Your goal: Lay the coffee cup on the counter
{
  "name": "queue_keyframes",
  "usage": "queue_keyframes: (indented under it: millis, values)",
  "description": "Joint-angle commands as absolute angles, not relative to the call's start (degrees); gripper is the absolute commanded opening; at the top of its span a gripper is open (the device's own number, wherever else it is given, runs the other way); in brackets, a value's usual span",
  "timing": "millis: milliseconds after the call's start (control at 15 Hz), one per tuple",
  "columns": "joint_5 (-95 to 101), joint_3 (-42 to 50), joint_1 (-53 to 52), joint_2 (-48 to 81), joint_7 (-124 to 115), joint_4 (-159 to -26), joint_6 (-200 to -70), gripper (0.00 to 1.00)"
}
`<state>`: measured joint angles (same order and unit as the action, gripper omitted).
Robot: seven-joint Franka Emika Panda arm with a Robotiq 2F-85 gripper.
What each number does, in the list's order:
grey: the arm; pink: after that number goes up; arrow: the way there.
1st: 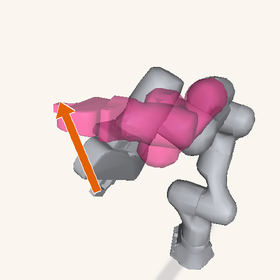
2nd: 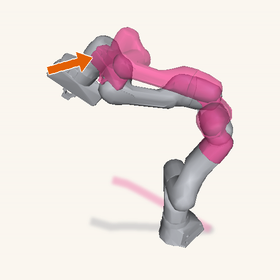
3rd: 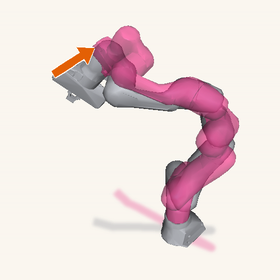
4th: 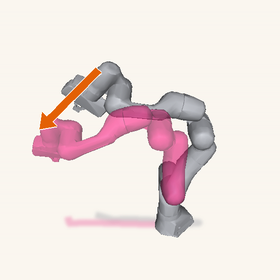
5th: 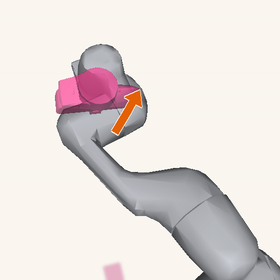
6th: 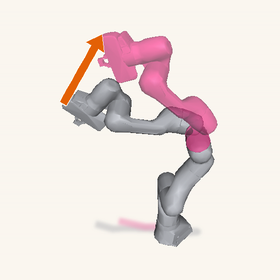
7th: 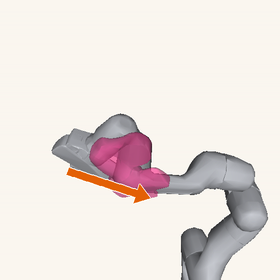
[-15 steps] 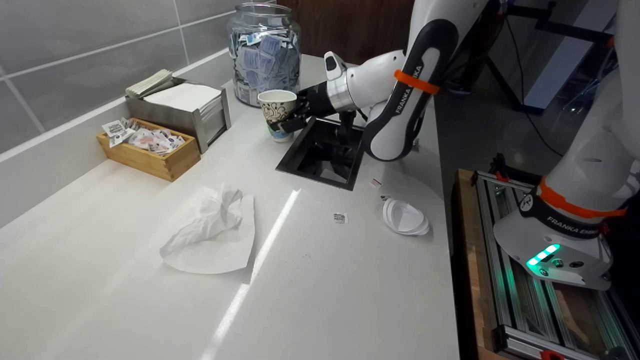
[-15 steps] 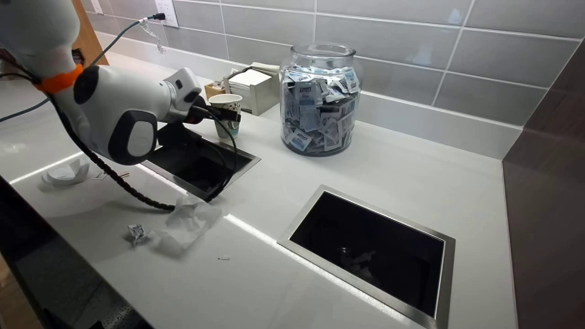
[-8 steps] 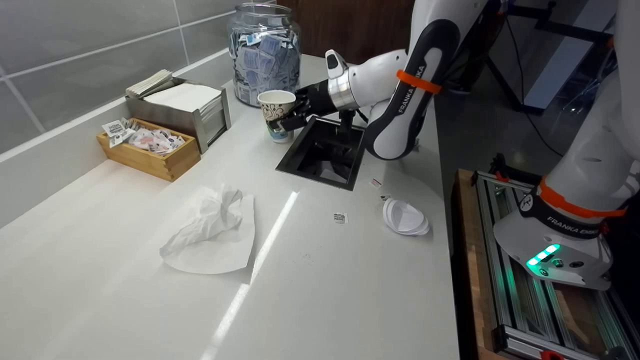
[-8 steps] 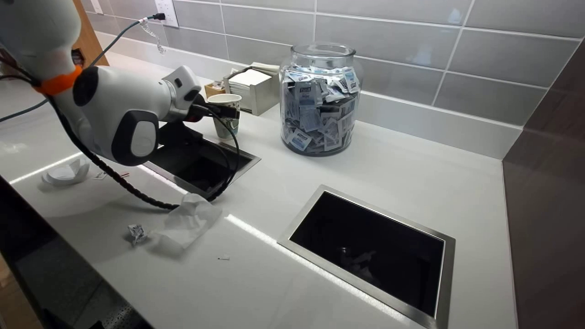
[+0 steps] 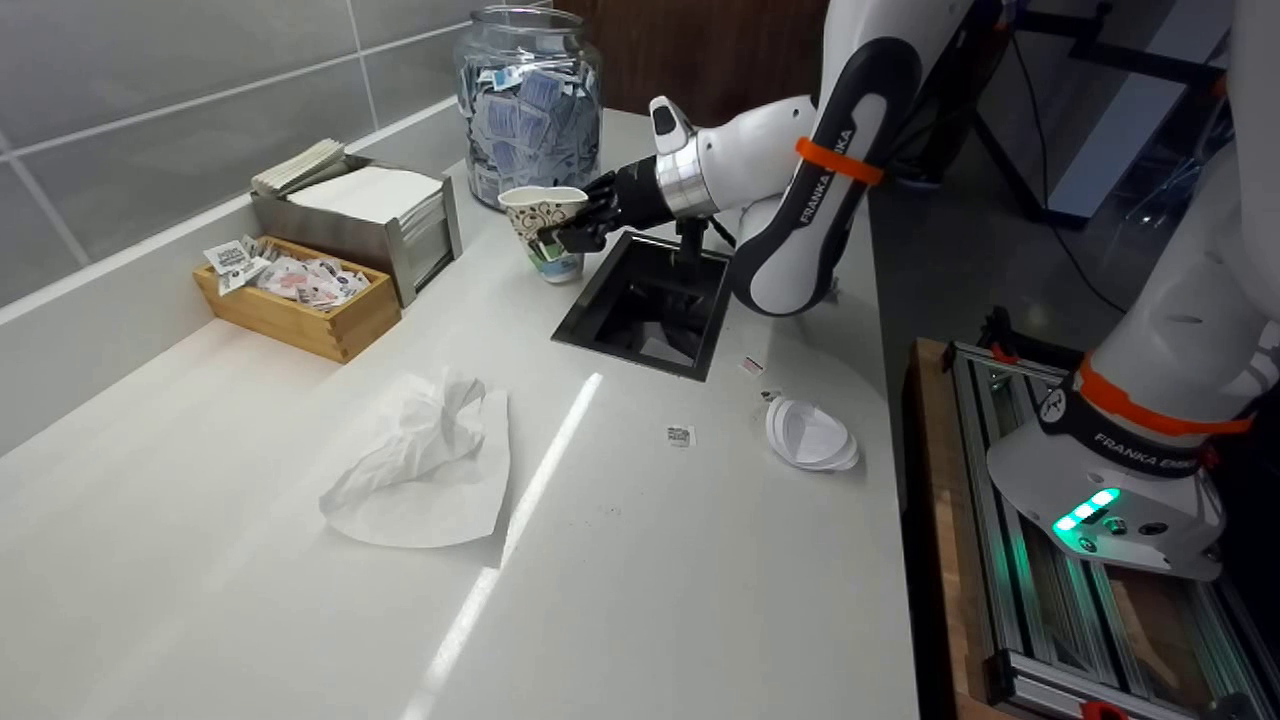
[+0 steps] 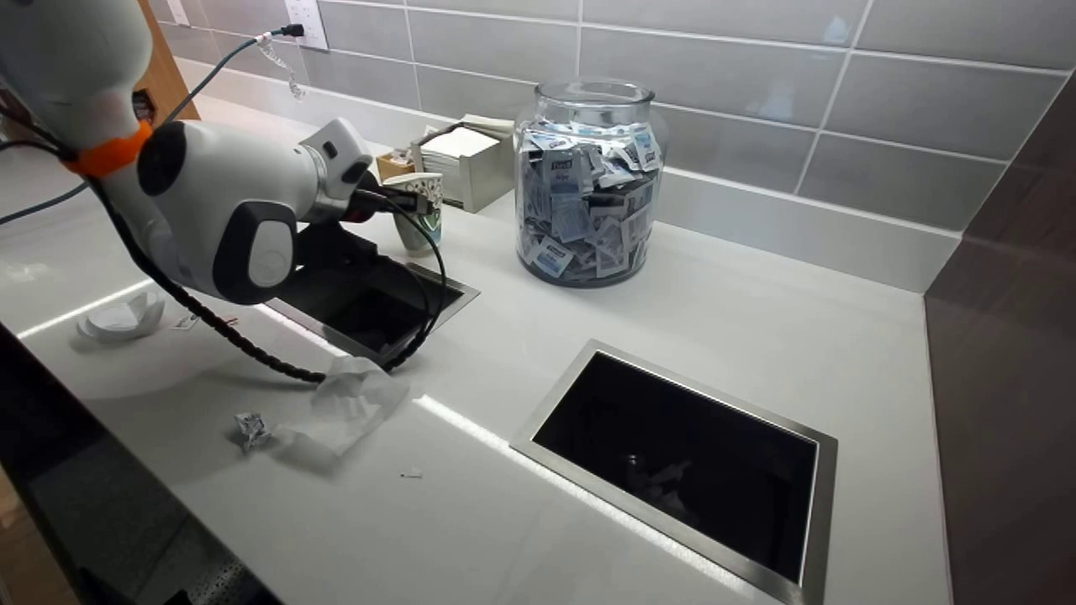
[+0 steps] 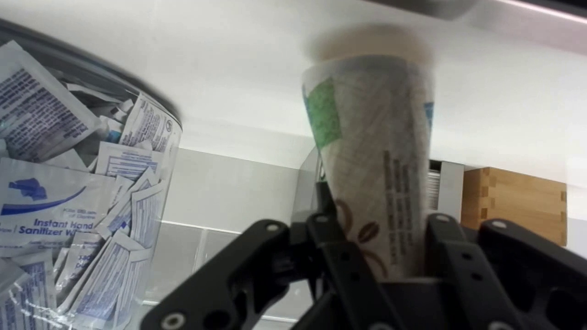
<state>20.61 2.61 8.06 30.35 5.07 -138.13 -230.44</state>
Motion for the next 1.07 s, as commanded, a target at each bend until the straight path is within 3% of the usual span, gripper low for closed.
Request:
queue_keyframes:
  millis: [0, 1000]
  values:
    - [22.8, 2.0, 9.2, 31.4, 4.1, -137.6, -231.9, 0.02]
    - [21.0, 1.3, 8.7, 29.8, 1.9, -138.2, -234.3, 0.02]
